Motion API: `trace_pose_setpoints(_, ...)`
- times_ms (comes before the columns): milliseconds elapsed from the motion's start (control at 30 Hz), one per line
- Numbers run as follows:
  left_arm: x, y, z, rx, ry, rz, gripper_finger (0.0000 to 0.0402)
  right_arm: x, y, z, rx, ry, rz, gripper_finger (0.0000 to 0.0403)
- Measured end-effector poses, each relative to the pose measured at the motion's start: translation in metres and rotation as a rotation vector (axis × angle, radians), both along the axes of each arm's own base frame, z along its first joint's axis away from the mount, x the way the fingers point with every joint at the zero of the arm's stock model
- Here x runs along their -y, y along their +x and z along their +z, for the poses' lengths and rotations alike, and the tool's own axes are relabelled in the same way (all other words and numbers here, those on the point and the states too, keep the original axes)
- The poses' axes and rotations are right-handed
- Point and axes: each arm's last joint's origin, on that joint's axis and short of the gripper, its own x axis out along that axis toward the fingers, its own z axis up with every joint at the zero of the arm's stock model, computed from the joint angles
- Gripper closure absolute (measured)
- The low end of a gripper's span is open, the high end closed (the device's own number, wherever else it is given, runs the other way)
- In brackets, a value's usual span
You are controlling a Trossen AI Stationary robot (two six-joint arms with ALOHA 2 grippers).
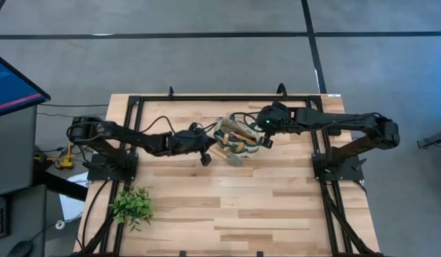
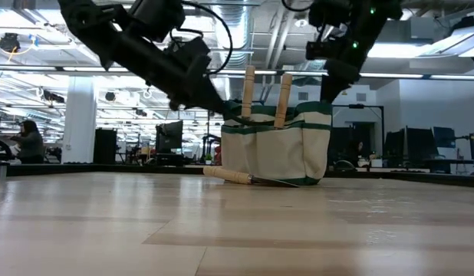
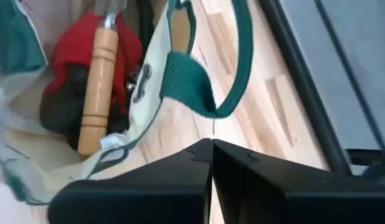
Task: Pick & Place Garden tools in Gardening bag
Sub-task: Adjust the gardening bag
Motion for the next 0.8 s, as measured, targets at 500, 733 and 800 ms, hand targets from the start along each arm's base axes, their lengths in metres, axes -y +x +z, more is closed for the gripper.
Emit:
trace_pose_setpoints(500,-0.019,0.001,-0.006,0.013,-0.093,-0.054,0.04,0.006,0.002,-0.019,0.106,0.099,0.097,0.0403)
trace_pose_setpoints(733,-0.037,0.009,-0.036,-0.021,-0.123,0.015,0.04,-0.004,0.006,-0.019,0.124,0.141,0.158,0.0403)
trace_pose_setpoints(800,-0.041,0.011,-0.039,0.011,-0.119,0.02,0.04,-0.007,0.007,-0.019,0.135,0.172,0.17,0.0403)
